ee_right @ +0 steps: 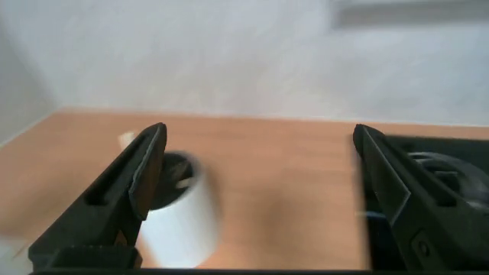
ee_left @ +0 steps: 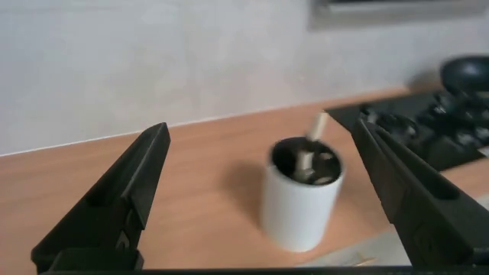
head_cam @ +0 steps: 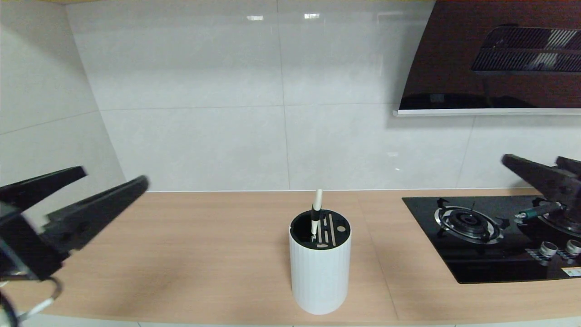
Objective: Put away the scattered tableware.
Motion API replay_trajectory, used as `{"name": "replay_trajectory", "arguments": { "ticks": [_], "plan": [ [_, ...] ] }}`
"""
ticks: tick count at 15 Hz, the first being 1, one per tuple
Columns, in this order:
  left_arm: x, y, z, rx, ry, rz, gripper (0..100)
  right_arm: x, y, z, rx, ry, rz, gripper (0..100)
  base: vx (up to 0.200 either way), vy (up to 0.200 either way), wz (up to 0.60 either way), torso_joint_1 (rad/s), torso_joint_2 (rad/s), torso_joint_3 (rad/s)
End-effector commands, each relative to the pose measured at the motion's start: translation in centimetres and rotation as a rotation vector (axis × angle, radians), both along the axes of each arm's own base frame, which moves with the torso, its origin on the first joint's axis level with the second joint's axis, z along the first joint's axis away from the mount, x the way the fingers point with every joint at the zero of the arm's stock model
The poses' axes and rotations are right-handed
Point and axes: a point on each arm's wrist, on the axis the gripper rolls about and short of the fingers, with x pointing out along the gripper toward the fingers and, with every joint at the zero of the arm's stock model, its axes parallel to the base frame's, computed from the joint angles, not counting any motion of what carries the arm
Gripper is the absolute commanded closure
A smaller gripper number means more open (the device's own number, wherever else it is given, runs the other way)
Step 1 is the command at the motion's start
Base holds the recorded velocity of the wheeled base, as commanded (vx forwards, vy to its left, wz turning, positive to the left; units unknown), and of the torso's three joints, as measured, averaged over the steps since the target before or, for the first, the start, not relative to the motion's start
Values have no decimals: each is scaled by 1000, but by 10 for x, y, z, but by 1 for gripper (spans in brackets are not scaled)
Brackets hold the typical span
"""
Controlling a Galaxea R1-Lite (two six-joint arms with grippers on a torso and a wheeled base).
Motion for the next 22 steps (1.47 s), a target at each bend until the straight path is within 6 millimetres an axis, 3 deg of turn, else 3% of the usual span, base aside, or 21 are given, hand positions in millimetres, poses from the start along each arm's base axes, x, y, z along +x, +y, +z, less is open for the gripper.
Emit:
{"name": "replay_trajectory", "arguments": {
  "ticks": [1, 3, 5, 8, 11, 13, 16, 19, 20, 22],
  "plan": [
    [-95, 62, -16, -21, -147, 163, 0, -82, -51, -14, 19, -150, -125, 0, 0, 0, 0, 0, 0, 0],
    [-129, 73, -34, -18, -164, 245, 0, -128, -68, -27, -14, -159, -188, 0, 0, 0, 0, 0, 0, 0],
    [-155, 77, -51, -26, -195, 307, 0, -160, -75, -44, -56, -171, -266, 0, 0, 0, 0, 0, 0, 0],
    [-170, 75, -60, -40, -220, 429, 0, -184, -75, -67, -99, -172, -354, 0, 0, 0, 0, 0, 0, 0],
    [-167, 69, -65, -21, -203, 534, 0, -183, -72, -69, -94, -161, -406, 0, 0, 0, 0, 0, 0, 0],
    [-176, 61, -83, -4, -235, 612, 0, -188, -65, -86, -94, -170, -459, 0, 0, 0, 0, 0, 0, 0],
    [-154, 60, -113, 22, -144, 652, 0, -175, -64, -113, -107, -115, -437, 0, 0, 0, 0, 0, 0, 0],
    [-118, 60, -171, 73, -80, 627, 0, -149, -63, -156, -127, -48, -418, 0, 0, 0, 0, 0, 0, 0],
    [-114, 59, -178, 81, -82, 596, 0, -143, -63, -169, -129, -63, -387, 0, 0, 0, 0, 0, 0, 0],
    [-114, 58, -182, 71, -49, 529, 0, -142, -61, -173, -141, -24, -316, 0, 0, 0, 0, 0, 0, 0]
  ]
}}
